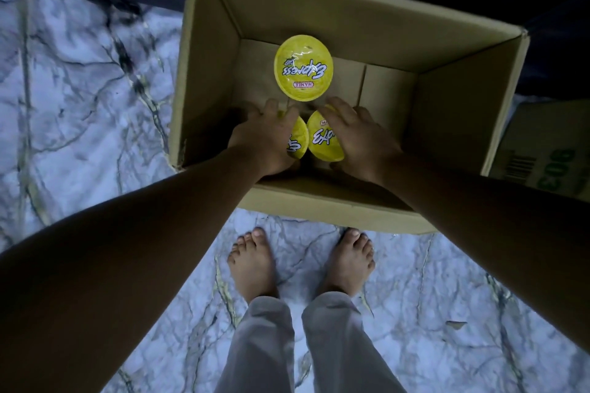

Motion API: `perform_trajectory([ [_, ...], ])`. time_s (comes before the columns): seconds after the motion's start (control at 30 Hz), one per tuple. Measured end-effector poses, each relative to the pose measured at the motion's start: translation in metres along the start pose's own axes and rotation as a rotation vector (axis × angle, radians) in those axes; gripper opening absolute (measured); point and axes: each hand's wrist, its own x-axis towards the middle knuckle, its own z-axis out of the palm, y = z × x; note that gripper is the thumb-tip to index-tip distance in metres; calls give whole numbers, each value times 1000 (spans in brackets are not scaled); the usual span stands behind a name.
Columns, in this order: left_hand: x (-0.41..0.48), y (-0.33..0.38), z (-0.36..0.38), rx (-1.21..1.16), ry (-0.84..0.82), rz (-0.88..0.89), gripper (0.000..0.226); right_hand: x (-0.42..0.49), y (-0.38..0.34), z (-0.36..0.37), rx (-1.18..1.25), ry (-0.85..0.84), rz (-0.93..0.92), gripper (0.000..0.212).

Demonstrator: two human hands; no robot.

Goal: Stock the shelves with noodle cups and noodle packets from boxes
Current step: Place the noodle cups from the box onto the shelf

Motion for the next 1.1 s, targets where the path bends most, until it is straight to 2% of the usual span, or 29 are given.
perform_trajectory([
  [0.07,-2,-1,-1,-43,-16,-9,107,3,-6,-3,-35,4,60,118],
  [0.2,-22,-7,-18,-187,12,-96,103,-11,-12,-16,140,50,149,114],
  [0.33,-68,-1,-59,-385,188,-150,101,-53,-32,-54,362,203,196,105],
  [0.43,-122,14,-108,-548,268,-124,99,-98,-63,-114,495,349,228,99],
  [0.53,-184,27,-172,-638,304,-52,102,-150,-102,-194,626,473,263,103],
  [0.63,-252,38,-248,-677,329,22,111,-203,-141,-277,703,566,279,115],
  [0.73,-328,49,-326,-697,385,102,108,-255,-183,-357,826,651,257,120],
  [0.9,-451,68,-434,-661,526,269,102,-341,-256,-471,976,772,132,117],
  [1.1,-559,101,-527,-572,721,540,97,-422,-316,-563,977,1029,32,112],
])
